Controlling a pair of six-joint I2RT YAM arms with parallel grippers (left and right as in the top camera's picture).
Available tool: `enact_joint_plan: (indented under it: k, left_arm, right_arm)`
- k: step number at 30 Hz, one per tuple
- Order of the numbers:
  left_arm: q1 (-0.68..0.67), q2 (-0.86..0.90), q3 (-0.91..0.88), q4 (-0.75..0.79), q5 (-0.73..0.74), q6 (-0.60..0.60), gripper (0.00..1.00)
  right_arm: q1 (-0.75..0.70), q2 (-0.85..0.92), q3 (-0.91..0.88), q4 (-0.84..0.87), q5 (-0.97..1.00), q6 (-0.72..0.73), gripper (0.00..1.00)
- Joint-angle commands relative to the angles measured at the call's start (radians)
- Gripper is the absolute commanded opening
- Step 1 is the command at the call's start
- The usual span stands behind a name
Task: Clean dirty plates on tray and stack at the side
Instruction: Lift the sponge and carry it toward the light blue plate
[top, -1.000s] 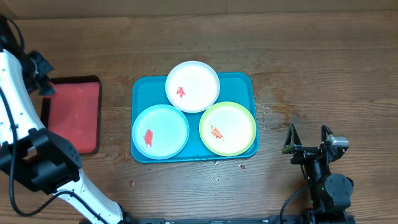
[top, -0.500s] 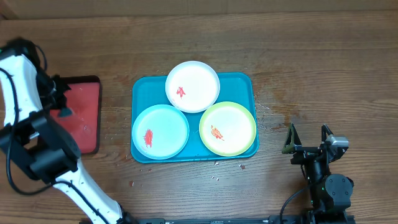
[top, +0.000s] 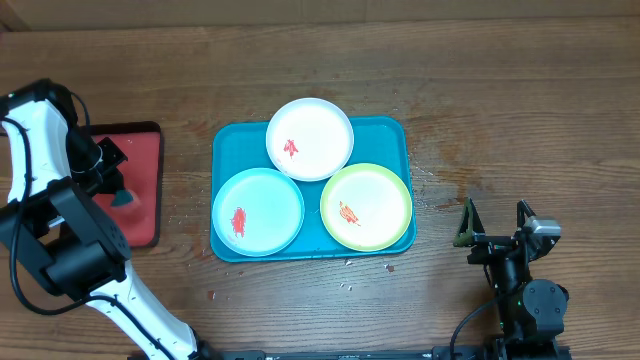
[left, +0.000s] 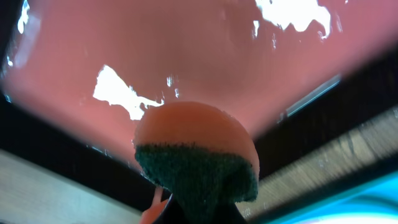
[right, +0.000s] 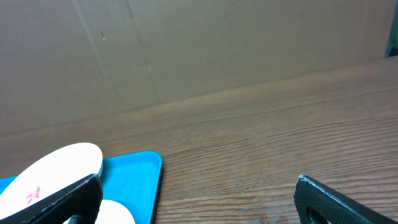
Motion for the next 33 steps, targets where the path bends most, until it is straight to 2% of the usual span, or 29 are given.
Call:
enact_joint_plan:
  k: [1, 4, 12, 15, 19, 24, 29, 33]
  left_arm:
    - [-0.006, -0.079, 0.143, -0.047, 0.060, 0.023, 0.04]
    - [-0.008, -0.167, 0.200, -0.066, 0.065, 0.037, 0.04]
    - [-0.070, -0.394, 0.199, -0.164, 0.110, 0.053, 0.04]
    - [-0.153, -0.410, 0.195, -0.257, 0.145, 0.102, 0.04]
    - [-0.289, -0.416, 0.100, -0.238, 0.177, 0.142, 0.04]
    - [-0.476, -0.416, -0.110, -0.108, 0.249, 0.129, 0.05]
    - [-0.647, -0.416, -0.346, 0.104, 0.242, 0.027, 0.04]
    - [-0.740, -0.409, -0.509, 0.274, 0.107, -0.127, 0.04]
  right_arm:
    - [-0.002, -0.002, -0.010, 0.008, 0.006, -0.004, 1.00]
    - [-0.002, -0.002, -0.010, 0.008, 0.006, -0.003, 1.00]
    - [-0.002, -0.002, -0.010, 0.008, 0.006, -0.003, 1.00]
    - [-0.002, -0.002, -0.010, 0.008, 0.006, -0.003, 1.00]
    - [-0.002, -0.002, -0.010, 0.008, 0.006, -0.003, 1.00]
    - [-0.002, -0.002, -0.010, 0.008, 0.006, -0.003, 1.00]
    - [-0.002, -0.002, -0.010, 0.008, 0.006, -0.003, 1.00]
    - [-0.002, -0.002, -0.010, 0.008, 0.006, -0.004, 1.00]
